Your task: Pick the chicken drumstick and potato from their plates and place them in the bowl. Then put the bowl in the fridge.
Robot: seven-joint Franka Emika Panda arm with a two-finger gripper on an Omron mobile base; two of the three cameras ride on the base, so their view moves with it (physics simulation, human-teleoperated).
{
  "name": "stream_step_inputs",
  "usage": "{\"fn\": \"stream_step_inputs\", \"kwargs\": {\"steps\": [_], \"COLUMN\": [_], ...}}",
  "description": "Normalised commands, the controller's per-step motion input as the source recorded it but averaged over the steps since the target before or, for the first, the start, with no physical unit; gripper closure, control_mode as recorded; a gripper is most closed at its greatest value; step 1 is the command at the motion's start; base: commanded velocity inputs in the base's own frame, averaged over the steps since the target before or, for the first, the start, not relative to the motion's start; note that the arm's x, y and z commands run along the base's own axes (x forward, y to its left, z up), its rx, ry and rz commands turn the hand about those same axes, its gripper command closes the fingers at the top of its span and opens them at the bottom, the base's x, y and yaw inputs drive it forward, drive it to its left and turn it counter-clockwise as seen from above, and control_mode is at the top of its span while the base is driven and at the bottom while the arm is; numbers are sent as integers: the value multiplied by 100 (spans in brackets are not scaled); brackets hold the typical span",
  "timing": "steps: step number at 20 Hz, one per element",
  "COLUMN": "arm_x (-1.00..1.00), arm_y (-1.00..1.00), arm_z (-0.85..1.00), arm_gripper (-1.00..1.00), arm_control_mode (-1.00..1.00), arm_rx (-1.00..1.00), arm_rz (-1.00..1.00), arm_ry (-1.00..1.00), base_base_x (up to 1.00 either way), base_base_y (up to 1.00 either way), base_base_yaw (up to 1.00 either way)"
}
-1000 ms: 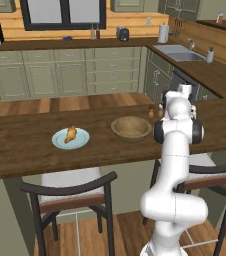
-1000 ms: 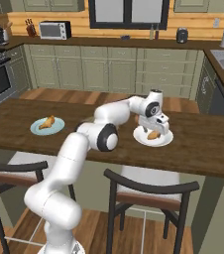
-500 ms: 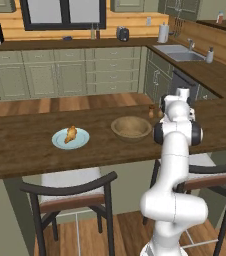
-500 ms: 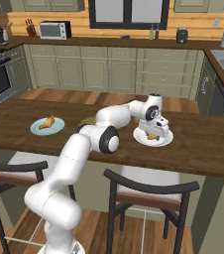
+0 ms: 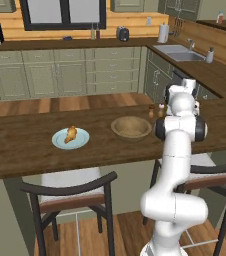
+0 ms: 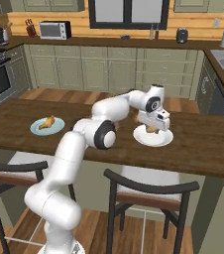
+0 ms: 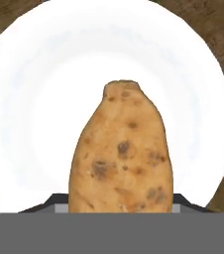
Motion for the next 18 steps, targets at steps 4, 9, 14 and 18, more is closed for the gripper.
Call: {"fn": "stream_step_inputs", "kwargs": {"steps": [4, 9, 14, 18], "arm_x": [-57, -31, -11, 7], "arm_y": [100, 100, 100, 100], "arm_z": [71, 36, 0, 0], "arm_gripper": [100, 100, 100, 100], "arm_control_mode": [-100, -100, -100, -100], "arm_rx": [0, -2, 0, 0], "arm_rz": [21, 21, 21, 22], "arm_ry": [-8, 0, -1, -2], "base_base_x": [0, 0, 0, 0], "base_base_y": [0, 0, 0, 0], "base_base_yaw": [0, 0, 0, 0]}}
